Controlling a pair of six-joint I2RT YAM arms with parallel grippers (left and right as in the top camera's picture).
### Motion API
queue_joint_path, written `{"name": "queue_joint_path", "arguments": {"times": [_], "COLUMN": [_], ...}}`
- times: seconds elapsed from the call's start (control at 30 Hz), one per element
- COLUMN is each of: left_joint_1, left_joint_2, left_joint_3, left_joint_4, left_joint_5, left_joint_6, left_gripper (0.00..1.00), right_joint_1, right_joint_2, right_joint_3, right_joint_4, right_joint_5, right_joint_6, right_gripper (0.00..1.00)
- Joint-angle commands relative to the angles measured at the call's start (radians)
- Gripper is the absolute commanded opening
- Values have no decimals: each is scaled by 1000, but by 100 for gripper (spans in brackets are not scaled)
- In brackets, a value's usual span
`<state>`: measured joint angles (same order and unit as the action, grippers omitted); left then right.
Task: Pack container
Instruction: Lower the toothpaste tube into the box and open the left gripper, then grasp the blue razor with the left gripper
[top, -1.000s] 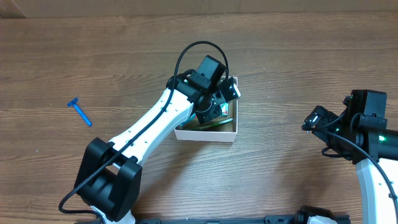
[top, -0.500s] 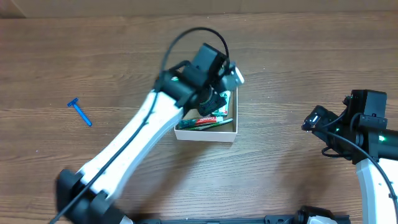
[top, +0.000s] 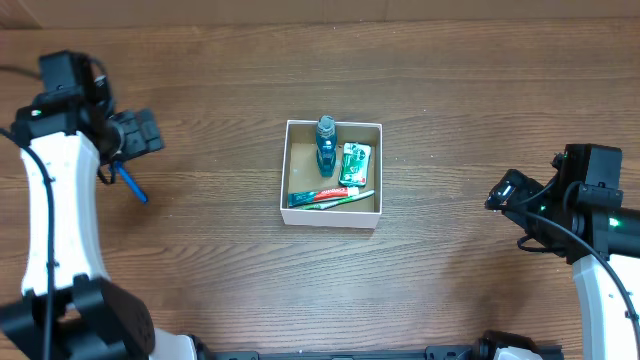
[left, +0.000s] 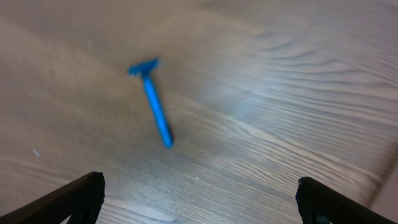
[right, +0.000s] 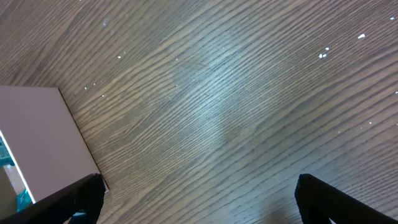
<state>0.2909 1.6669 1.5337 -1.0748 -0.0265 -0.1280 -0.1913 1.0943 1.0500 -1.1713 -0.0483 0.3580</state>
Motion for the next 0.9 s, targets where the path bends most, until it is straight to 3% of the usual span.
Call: {"name": "queue_joint_path", "arguments": {"times": [0.0, 0.33, 0.73, 0.83, 0.87], "left_joint_1": [105, 139, 139, 139, 139], "left_joint_2": [123, 406, 521, 521, 521], "left_joint_3": [-29, -29, -29, -29, -29], "left_joint_4": [5, 88, 175, 179, 178], "left_joint_5": [74, 64, 42, 42, 42], "left_joint_6": [-98, -96, -93, -92, -92], "left_gripper": [100, 100, 100, 75, 57], "right_joint_1": [-5, -5, -5, -5, -5], "right_joint_2": [-4, -4, -4, -4, -4], "right_joint_3": [0, 0, 0, 0, 0], "right_joint_4": [3, -2, -2, -2, -2], "right_joint_5": [-6, -6, -6, -6, -6], "right_joint_6": [-11, -16, -19, -19, -19], "right_gripper": [100, 100, 100, 100, 100]}}
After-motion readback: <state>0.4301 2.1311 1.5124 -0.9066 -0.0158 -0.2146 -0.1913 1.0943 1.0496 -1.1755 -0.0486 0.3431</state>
